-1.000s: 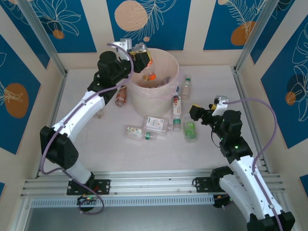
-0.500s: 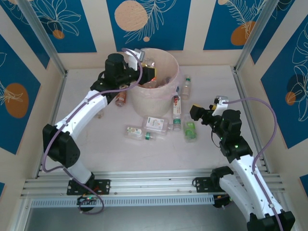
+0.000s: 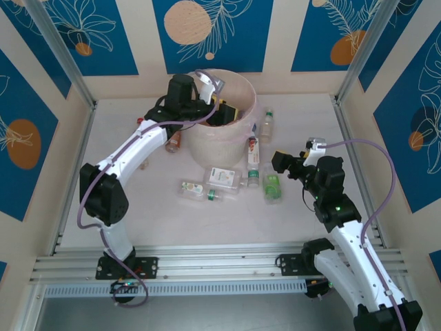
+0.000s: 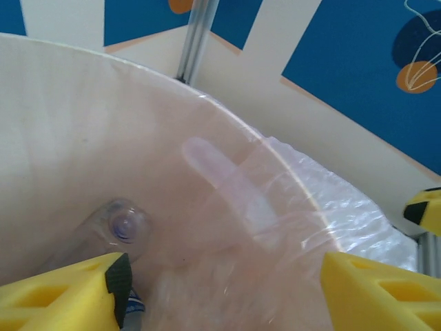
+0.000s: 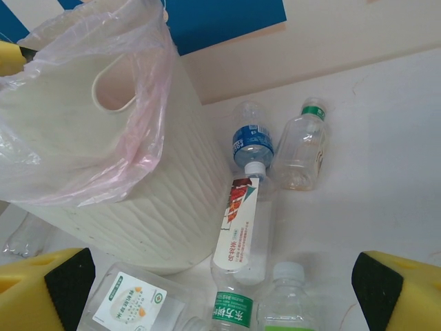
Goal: Put the plastic bottles in the bin
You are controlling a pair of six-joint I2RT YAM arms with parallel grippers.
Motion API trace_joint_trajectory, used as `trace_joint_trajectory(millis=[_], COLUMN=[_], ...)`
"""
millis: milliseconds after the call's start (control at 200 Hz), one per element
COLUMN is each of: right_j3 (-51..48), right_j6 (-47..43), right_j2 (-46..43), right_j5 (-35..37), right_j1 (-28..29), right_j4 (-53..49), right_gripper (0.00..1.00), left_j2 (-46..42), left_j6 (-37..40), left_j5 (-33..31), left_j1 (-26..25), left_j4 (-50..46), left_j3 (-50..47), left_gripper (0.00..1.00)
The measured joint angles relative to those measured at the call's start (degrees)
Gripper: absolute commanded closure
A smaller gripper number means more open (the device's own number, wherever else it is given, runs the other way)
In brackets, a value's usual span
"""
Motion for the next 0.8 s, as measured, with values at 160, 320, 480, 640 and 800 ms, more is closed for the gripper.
trace_joint_trajectory(millis=[160, 320, 480, 640, 800], right_j3=[0.94, 1.27, 1.57, 3.76, 8.83], right_j6=[0.00, 0.04, 0.92, 2.49, 4.42], right_j2=[1.31, 2.34, 4.44, 10.80, 20.68], right_j5=[0.74, 1.36, 2.27, 4.11, 5.35], right_j1=[0.00, 0.00, 0.00, -0.17, -0.39], right_j4=[-0.57, -1.01, -1.88, -5.27, -11.61], right_gripper=[0.02, 0.02, 0.02, 0.00, 0.00], left_j2=[0.00, 0.00, -0.79, -5.60, -13.44], left_j6=[-0.15, -1.11, -3.30, -5.20, -6.75], left_j5=[1.92, 3.61, 6.03, 6.10, 1.11], left_j1=[-0.15, -0.15, -0.15, -0.15, -0.15], left_j4=[-0.59, -0.57, -0.28, 1.44, 3.37], left_j3=[0.22, 0.22, 0.22, -1.60, -5.77], left_gripper=[0.15, 0.06, 0.00, 0.00, 0.00])
